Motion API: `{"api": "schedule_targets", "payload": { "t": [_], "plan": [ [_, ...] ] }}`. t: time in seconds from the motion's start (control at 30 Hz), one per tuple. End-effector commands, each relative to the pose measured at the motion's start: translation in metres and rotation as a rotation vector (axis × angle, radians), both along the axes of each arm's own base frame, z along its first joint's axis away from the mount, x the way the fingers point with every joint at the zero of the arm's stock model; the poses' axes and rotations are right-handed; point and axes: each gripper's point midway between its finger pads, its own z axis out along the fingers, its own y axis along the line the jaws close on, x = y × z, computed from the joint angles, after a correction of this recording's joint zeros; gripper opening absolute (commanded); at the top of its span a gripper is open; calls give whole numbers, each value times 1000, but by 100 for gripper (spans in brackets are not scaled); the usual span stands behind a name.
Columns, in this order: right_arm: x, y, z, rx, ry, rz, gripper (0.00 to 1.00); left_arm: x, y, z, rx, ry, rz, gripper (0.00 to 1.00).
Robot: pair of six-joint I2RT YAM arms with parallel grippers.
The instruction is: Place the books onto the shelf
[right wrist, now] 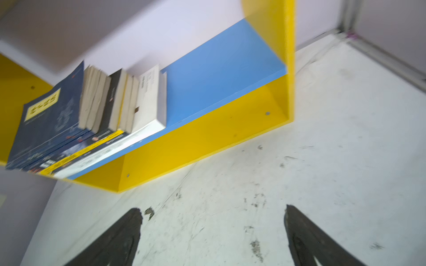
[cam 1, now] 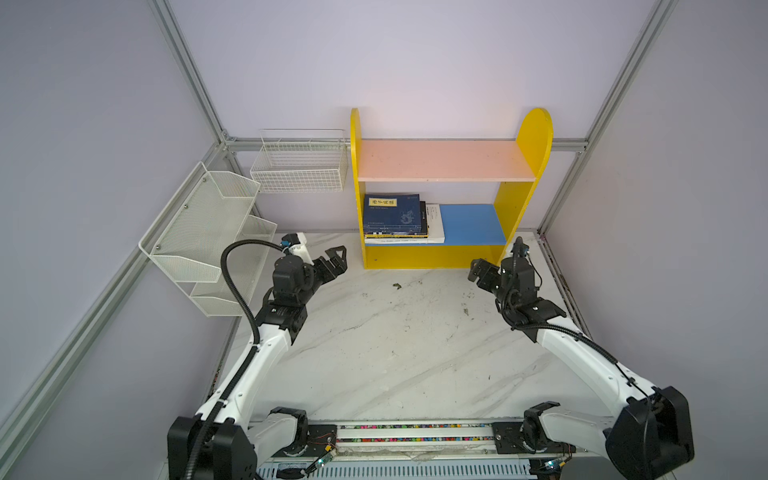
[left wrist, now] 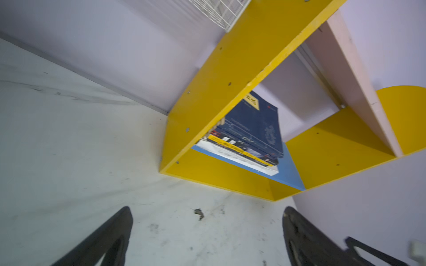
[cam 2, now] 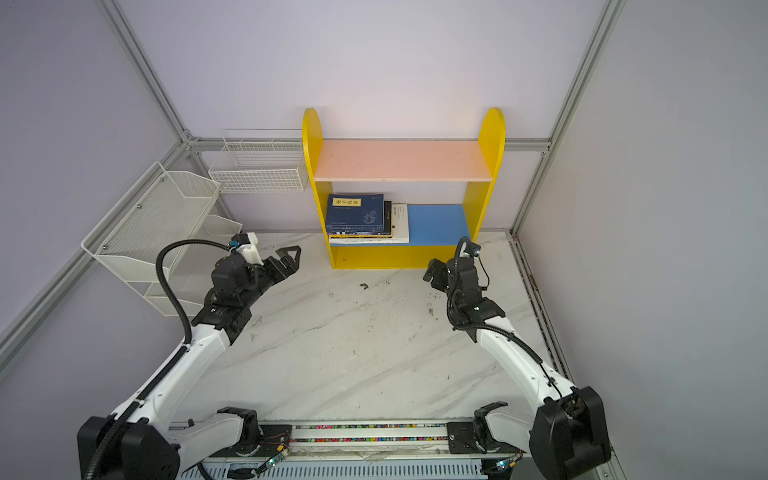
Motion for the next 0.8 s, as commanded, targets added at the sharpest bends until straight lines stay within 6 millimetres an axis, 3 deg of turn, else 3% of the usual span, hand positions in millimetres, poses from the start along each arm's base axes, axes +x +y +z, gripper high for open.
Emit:
{"api": "schedule_targets", "payload": {
  "t": [0.0, 0.13, 0.23, 0.4, 0.67, 0.77],
  "plan": [
    [-15, -48, -3, -66, -25, -237, 97, -19, 40, -32, 294, 22, 130, 100],
    [-20, -57, -3, -136, -41, -255, 98, -39, 86, -59, 500, 52, 328, 100],
    [-21, -66, 4, -163, -96, -292, 97, -46, 99, -82, 655, 9, 366, 100],
    [-22, -67, 7, -157, -181, -290, 97, -52, 118, -103, 600, -85, 501, 99],
    [-19, -73, 5, -277, -181, -299, 97, -31, 137, -135, 613, -78, 578, 100],
    [-14, -71, 1, -342, -225, -269, 97, -15, 128, -154, 630, -66, 469, 100]
  ]
}}
